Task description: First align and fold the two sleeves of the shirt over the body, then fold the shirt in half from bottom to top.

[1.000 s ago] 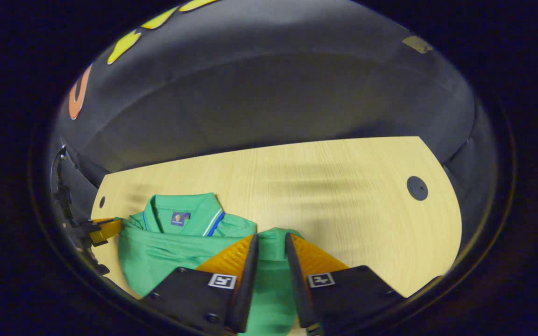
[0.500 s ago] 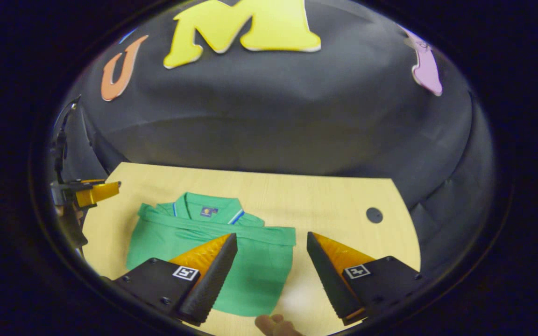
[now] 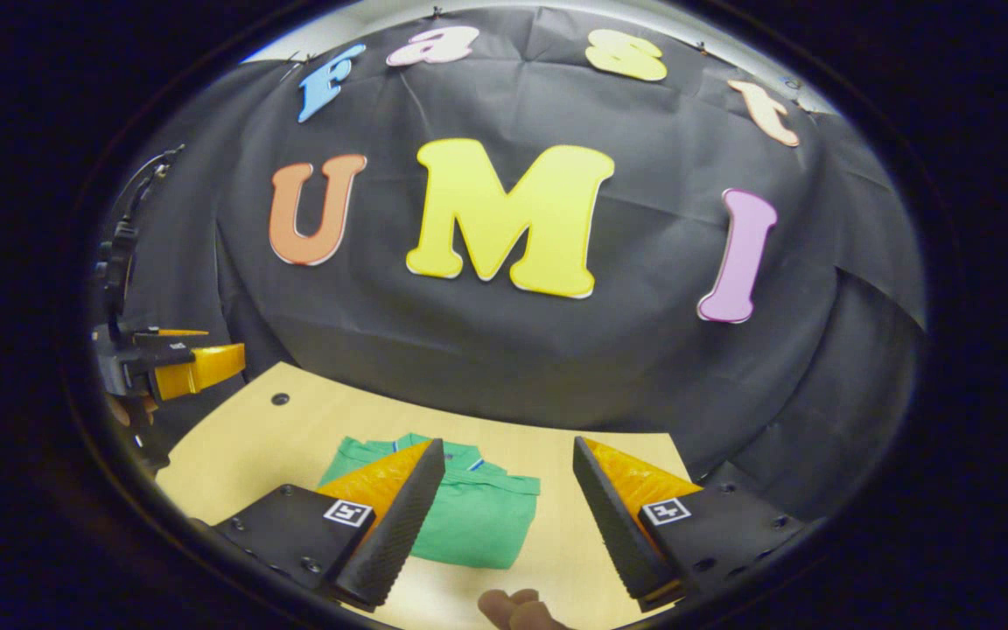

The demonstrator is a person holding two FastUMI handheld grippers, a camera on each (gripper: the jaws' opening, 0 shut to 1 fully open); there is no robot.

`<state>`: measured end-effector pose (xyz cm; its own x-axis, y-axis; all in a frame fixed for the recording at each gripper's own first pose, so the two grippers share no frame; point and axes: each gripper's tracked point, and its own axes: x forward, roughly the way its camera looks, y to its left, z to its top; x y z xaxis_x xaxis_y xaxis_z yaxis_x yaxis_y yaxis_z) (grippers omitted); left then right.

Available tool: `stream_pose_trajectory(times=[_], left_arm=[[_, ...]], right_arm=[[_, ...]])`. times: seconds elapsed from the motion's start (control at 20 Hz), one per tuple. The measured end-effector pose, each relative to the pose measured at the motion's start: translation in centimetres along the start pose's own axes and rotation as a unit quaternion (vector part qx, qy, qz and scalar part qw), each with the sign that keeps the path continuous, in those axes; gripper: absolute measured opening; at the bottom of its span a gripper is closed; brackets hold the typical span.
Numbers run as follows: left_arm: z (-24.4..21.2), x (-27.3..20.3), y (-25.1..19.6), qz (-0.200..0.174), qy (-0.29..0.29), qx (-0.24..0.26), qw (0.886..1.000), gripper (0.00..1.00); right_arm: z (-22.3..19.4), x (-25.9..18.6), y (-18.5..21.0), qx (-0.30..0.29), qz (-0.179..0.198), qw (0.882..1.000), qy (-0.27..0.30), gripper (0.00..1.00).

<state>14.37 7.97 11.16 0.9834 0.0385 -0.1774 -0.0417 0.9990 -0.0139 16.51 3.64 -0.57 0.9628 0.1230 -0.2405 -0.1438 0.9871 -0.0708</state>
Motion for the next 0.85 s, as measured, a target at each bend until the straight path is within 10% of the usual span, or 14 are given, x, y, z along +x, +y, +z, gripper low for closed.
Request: stream_pose_trajectory(times=[0.5, 0.85], left_arm=[[-2.4, -15.1, 0.5, 0.032, -0.061, 0.019, 0.997, 0.99], [-4.1, -17.0, 0.1, 0.008, -0.064, 0.028, 0.998, 0.99]], right_arm=[[2.5, -13.5, 5.2, 0.012, 0.020, 0.993, -0.115, 0.95], [-0.3, -14.2, 10.2, 0.017, 0.060, 0.995, -0.080, 0.98]])
